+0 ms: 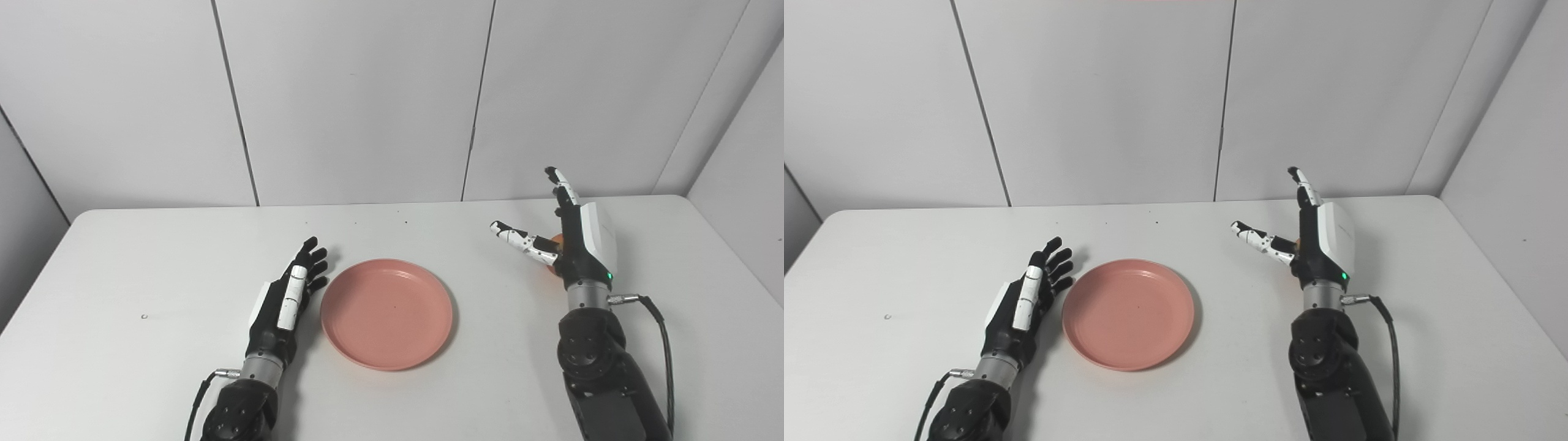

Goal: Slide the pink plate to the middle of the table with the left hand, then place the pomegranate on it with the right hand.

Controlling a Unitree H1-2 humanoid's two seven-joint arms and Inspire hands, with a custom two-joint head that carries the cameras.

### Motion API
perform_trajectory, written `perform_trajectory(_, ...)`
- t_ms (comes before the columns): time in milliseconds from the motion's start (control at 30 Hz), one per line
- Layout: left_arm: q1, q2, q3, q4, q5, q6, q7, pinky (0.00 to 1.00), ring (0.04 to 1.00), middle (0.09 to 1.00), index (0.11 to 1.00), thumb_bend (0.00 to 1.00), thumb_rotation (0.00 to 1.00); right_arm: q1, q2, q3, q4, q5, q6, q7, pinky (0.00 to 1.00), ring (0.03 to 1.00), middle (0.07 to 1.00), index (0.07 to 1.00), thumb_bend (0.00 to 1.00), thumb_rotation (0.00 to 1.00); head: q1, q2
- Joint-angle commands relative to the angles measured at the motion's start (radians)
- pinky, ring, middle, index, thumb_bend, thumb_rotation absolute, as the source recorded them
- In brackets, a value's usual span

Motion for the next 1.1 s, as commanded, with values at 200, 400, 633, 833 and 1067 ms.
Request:
perform_trajectory(200,-0.019,0.006,0.007,-0.013,-0.018,-0.058,-0.025,0.9,0.927,0.929,0.929,0.66,1.0,-0.048,-0.054,0.0,0.017,-0.025,0.039,-0.031,0.77,0.873,0.897,0.896,0.81,0.44,-0.005,0.0)
perform_trajectory(400,-0.02,0.006,0.011,-0.009,-0.022,-0.059,-0.031,0.9,0.928,0.93,0.929,0.66,1.0,-0.055,-0.086,0.002,0.046,-0.032,0.043,-0.034,0.78,0.87,0.891,0.896,0.81,0.45,-0.006,0.002)
perform_trajectory(633,-0.019,0.004,0.012,-0.011,-0.018,-0.056,-0.034,0.9,0.925,0.927,0.926,0.66,1.0,-0.053,-0.113,-0.004,0.055,-0.04,0.061,-0.039,0.77,0.868,0.893,0.899,0.82,0.45,-0.002,0.002)
perform_trajectory(833,-0.017,0.002,0.013,-0.018,-0.018,-0.051,-0.035,0.9,0.924,0.926,0.924,0.66,1.0,-0.056,-0.123,-0.017,0.085,-0.015,0.081,-0.023,0.73,0.863,0.895,0.891,0.82,0.44,0.0,0.006)
perform_trajectory(1067,-0.015,0.001,0.013,-0.025,-0.014,-0.043,-0.033,0.89,0.921,0.922,0.923,0.67,1.0,-0.063,-0.141,-0.002,0.142,0.009,0.088,-0.003,0.71,0.85,0.884,0.879,0.83,0.41,0.001,0.007)
